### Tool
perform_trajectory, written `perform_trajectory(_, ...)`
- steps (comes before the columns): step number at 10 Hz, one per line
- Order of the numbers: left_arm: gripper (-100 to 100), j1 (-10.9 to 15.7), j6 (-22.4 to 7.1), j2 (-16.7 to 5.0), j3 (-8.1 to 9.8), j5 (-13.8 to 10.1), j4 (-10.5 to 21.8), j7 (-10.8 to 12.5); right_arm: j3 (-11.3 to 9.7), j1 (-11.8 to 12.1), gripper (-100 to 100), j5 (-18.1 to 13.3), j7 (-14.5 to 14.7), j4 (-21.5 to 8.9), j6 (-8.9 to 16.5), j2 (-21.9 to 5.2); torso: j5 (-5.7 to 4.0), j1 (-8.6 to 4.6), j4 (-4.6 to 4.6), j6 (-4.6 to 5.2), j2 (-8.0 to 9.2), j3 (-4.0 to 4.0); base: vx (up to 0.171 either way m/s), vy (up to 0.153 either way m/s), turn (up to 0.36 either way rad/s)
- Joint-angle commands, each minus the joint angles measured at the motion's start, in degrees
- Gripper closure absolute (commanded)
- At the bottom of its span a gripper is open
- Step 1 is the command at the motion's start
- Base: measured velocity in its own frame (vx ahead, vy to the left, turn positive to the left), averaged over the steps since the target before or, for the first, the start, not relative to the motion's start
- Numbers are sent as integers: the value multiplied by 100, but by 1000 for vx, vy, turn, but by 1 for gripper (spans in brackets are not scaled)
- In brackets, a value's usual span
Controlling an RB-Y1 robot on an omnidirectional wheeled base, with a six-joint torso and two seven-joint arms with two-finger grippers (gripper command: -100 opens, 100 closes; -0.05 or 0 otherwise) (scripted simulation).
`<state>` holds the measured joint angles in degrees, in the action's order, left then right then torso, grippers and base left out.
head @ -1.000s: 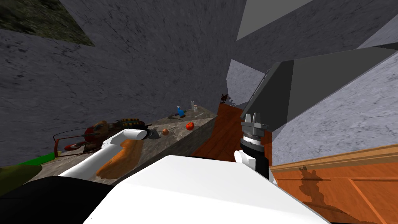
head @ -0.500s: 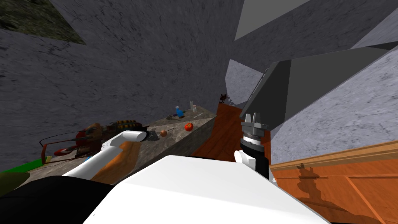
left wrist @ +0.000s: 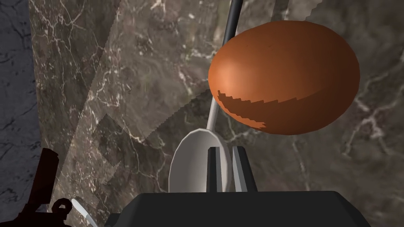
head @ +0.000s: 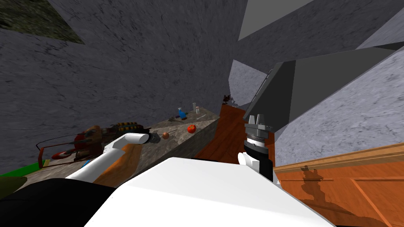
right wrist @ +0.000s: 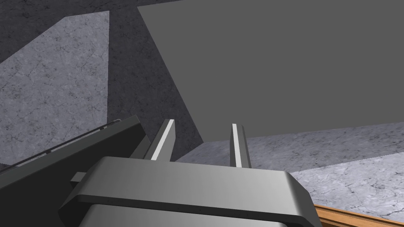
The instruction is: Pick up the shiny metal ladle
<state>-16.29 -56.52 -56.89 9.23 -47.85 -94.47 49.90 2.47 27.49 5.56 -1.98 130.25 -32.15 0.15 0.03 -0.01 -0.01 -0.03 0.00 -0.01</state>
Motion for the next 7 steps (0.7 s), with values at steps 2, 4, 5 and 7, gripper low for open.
perform_trajectory(2, 100, 0, 0, 1, -1, -1, 0, 0, 0, 0, 0, 0, 0, 0, 0, 0, -1, 0, 0, 0, 0, 0, 0, 0, 0)
perform_trajectory(4, 100, -13, -121, -145, 27, -77, -165, 111, 0, 0, 0, 0, 0, 0, 0, 0, -1, 0, 0, 0, 0, 0, -11, -1, 24)
perform_trajectory(5, 100, -29, -167, -200, 45, -108, -237, 155, 0, 0, 0, 0, 0, 0, 0, 0, -5, -3, 3, -1, 7, 4, -30, -9, 43)
perform_trajectory(7, 0, 21, -130, -168, 22, -99, -144, 106, 0, 0, 0, 0, 0, 0, 0, 0, -3, -5, 2, -1, 9, 5, -6, -2, 3)
